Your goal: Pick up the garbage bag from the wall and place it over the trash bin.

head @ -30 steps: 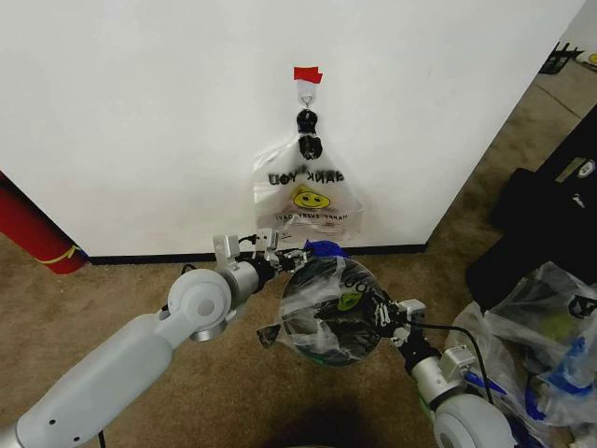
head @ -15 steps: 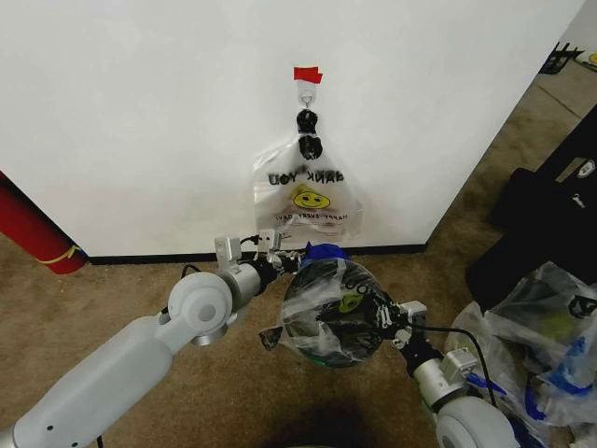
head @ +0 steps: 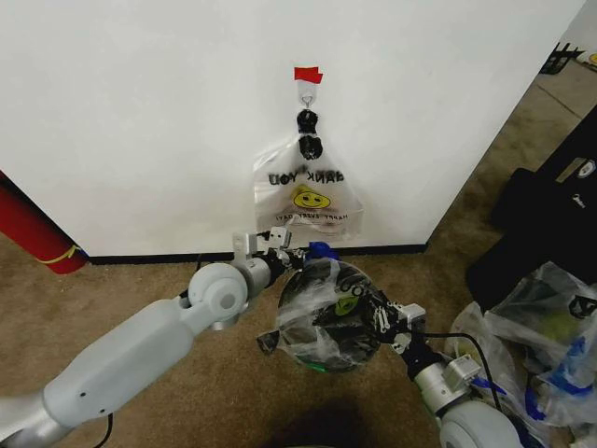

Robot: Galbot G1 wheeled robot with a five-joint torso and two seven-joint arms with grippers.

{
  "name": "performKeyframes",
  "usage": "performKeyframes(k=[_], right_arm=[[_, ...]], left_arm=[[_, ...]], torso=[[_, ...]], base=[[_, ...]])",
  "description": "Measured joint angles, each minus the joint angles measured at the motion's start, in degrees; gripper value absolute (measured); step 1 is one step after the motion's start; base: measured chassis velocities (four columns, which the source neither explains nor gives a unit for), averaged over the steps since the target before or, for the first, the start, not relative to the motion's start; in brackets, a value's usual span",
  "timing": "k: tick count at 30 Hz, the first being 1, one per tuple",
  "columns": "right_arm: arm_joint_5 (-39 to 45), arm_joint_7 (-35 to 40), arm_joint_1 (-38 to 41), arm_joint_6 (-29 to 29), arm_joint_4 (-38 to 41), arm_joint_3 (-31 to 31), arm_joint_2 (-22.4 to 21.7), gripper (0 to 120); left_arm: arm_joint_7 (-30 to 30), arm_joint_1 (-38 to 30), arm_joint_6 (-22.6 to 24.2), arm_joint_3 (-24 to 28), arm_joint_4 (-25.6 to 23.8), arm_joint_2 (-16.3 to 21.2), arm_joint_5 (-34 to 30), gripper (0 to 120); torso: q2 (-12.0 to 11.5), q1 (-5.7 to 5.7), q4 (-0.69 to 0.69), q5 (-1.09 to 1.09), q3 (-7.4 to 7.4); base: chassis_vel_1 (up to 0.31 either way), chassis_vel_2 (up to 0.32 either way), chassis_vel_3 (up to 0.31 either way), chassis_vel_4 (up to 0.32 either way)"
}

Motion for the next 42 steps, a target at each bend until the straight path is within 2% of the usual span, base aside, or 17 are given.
performKeyframes(k=[7,21,34,38,42], right_arm=[[-1.18,-2.62,0.77,2.28,-1.26,-0.68,-1.26,1],[-5.42,-10.37,3.26,10.23,-6.19,-0.52,-2.56,1],[-6.03,-13.09,3.52,12.33,-6.96,-0.35,-2.45,1],[-6.11,-13.06,3.48,12.35,-7.20,-0.37,-2.00,1],[-5.01,-12.04,3.93,12.11,-8.03,-0.52,-1.04,1]], left_arm=[[2.53,-2.78,0.24,2.39,3.93,0.80,0.97,0],[6.67,-7.52,1.80,5.21,6.50,1.39,1.38,0],[13.15,-10.33,5.23,8.60,7.14,1.60,5.65,0],[12.17,-10.24,5.82,7.14,6.07,1.59,5.01,9],[10.17,-9.59,7.41,3.76,4.87,2.32,3.31,26]], torso=[[0.00,0.00,0.03,0.00,0.00],[0.00,0.00,0.02,0.00,0.00],[0.01,0.00,0.02,0.00,0.00],[0.02,0.00,0.01,0.00,0.00],[0.02,0.00,0.00,0.00,-0.01]], base=[[0.000,0.000,0.000,0.000],[0.000,0.000,0.000,0.000],[0.000,0.000,0.000,0.000],[0.000,0.000,0.000,0.000],[0.000,0.000,0.000,0.000]])
